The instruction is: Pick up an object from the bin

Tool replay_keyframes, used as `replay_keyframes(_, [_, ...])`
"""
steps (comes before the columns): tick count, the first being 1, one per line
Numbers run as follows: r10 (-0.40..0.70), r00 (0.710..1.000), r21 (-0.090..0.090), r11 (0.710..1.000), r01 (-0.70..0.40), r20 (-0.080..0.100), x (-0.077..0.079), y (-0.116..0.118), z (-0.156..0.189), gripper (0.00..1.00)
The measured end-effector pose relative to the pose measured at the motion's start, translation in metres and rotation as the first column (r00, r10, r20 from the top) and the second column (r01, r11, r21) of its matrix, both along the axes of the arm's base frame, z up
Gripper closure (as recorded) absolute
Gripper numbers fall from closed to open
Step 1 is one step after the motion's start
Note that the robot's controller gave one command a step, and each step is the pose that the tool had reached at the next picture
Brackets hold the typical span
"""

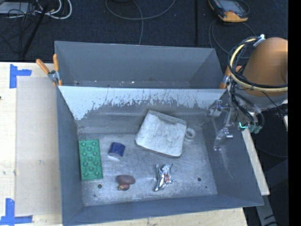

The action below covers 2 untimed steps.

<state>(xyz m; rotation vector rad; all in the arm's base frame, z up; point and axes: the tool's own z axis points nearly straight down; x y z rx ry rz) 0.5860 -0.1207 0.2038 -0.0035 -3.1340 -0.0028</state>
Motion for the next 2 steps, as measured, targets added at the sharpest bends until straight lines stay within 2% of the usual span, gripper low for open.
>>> replay_keyframes(1, [0.077,0.997,0.003,0.997,-0.077,0.001,-0.042,0.067,-0.031,0.0])
replay_keyframes(2, [0.061,0.998,-0.003,0.998,-0.061,0.005,-0.043,0.138,-0.131,0.0])
